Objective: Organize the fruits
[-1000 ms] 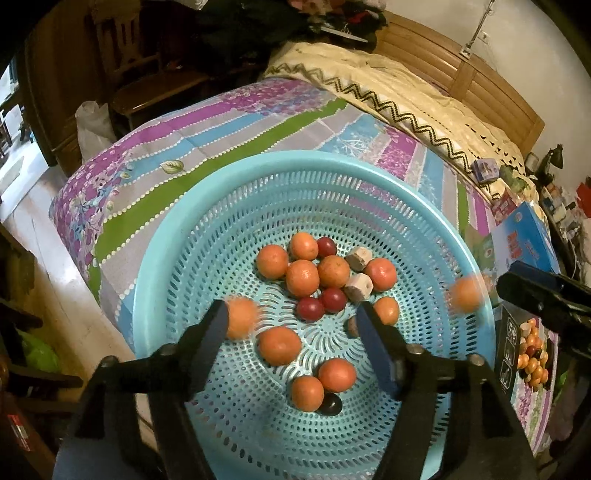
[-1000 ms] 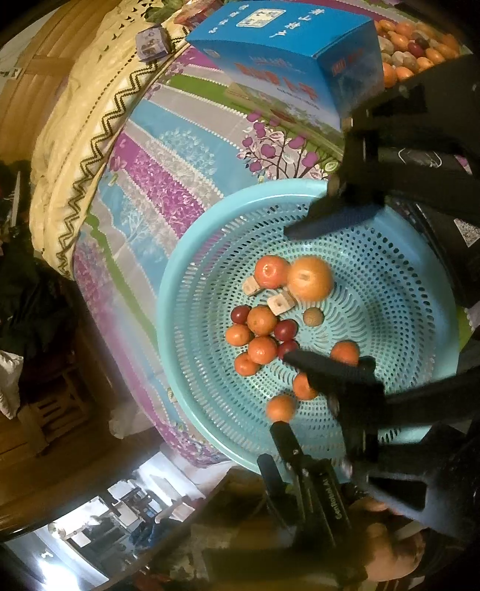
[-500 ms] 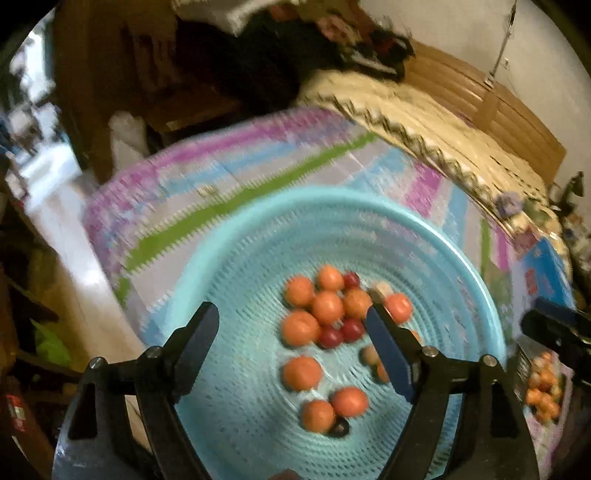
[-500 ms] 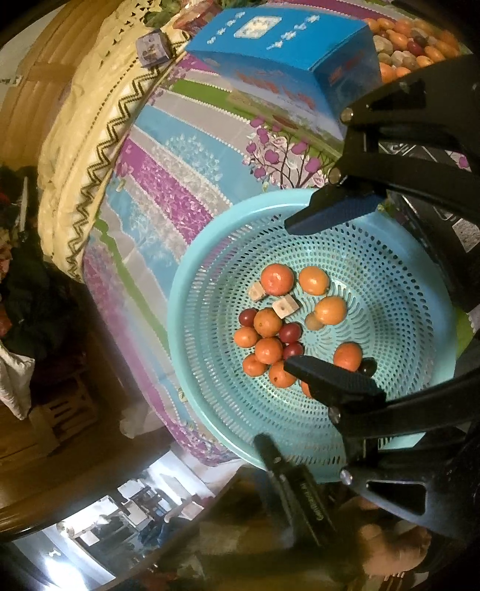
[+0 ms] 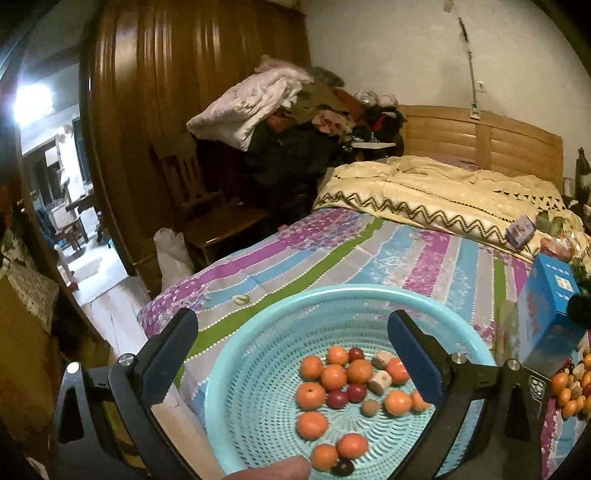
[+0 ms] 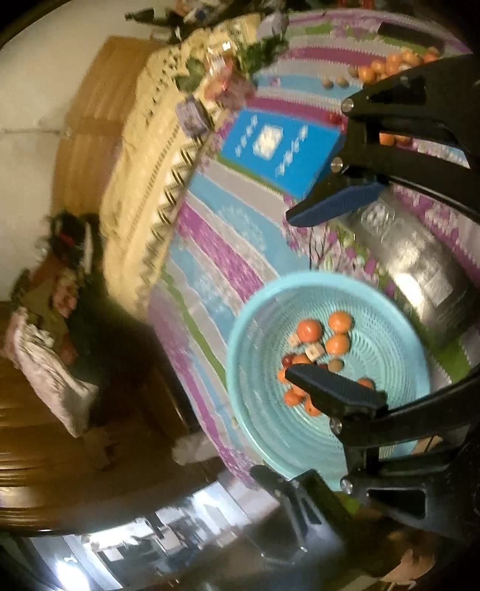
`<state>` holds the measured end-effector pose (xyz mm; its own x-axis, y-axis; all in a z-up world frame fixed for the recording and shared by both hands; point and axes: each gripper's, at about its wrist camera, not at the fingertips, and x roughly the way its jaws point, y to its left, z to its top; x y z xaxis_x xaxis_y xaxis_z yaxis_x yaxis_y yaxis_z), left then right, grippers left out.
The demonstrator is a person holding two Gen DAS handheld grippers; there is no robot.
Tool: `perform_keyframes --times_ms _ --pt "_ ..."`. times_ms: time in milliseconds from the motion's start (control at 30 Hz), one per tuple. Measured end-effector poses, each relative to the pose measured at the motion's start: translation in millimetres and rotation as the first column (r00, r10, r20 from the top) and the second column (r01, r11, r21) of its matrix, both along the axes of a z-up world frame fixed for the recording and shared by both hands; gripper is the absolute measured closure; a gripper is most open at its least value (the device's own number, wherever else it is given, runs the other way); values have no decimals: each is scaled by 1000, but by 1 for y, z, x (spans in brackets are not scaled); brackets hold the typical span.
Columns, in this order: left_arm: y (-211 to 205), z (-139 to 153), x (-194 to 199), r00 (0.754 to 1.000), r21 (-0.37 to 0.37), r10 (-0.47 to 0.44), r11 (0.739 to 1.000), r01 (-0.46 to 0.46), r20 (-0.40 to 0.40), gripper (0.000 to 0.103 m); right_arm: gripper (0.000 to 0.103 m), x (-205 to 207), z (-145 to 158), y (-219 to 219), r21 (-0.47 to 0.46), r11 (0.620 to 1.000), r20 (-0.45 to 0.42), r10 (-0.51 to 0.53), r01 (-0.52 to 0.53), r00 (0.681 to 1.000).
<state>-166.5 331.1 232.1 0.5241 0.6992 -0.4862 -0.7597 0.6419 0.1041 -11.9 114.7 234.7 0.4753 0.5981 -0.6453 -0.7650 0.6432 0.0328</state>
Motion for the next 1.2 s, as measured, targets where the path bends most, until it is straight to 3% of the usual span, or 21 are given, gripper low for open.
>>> perform_keyframes --times_ms 167,333,667,1000,1200 --pt "-33 13 4 999 9 -44 999 44 28 0 24 -5 15 -33 24 998 69 -64 63 996" --pt "-77 23 8 994 47 -109 993 108 30 0 13 -10 21 -72 41 989 130 -146 141 981" --pt "-170 17 42 954 4 -301 954 301 4 0 12 -4 0 -156 27 962 86 -275 273 958" --pt "-262 -34 78 849 -145 -523 847 511 -67 0 12 -5 -42 -233 -26 917 13 -397 397 918" --pt "-317 -57 89 765 -211 -635 767 606 -108 0 12 -10 -66 -275 -52 885 -41 -465 462 885"
